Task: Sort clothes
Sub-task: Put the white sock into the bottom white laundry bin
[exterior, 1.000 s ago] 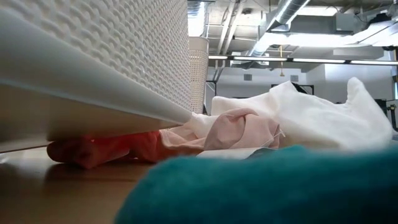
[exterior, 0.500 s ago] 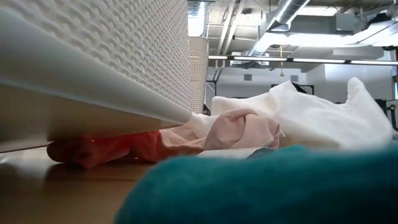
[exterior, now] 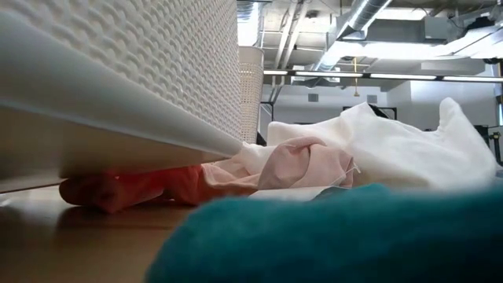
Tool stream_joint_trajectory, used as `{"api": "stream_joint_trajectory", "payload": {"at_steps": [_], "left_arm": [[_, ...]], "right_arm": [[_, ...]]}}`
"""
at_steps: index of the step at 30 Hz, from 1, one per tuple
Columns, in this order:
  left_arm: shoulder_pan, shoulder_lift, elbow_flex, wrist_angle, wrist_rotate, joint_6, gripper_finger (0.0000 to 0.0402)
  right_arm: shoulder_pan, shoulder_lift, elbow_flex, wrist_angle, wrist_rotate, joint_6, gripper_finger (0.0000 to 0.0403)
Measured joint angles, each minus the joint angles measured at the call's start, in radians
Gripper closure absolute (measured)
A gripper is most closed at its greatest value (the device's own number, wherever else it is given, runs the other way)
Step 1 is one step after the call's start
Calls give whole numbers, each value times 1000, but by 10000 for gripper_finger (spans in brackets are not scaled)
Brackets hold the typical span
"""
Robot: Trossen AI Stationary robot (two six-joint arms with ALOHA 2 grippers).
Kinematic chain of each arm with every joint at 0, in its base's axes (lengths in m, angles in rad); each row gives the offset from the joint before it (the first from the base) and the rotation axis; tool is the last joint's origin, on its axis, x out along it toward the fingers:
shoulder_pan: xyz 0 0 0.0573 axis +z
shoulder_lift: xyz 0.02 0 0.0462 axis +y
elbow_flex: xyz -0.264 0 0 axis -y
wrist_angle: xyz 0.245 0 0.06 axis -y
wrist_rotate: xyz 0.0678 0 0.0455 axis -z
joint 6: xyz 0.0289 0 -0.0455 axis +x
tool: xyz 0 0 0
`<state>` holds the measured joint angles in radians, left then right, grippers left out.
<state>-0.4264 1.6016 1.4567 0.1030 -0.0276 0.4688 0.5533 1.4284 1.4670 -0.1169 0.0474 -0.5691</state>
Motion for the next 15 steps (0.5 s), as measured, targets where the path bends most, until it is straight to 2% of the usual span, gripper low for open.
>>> {"api": "stream_joint_trajectory", "payload": {"at_steps": [3,10,15], "left_arm": [[-3,0,0,-12,0,21,394],[-14,-49,0,-133,-35,27,399],[-47,-132,0,-229,-108,27,400]], "right_arm": [[-1,0,0,-30,0,36,397],[1,0,0,-135,4,129,382],[1,-1,0,-196,86,191,365]]}}
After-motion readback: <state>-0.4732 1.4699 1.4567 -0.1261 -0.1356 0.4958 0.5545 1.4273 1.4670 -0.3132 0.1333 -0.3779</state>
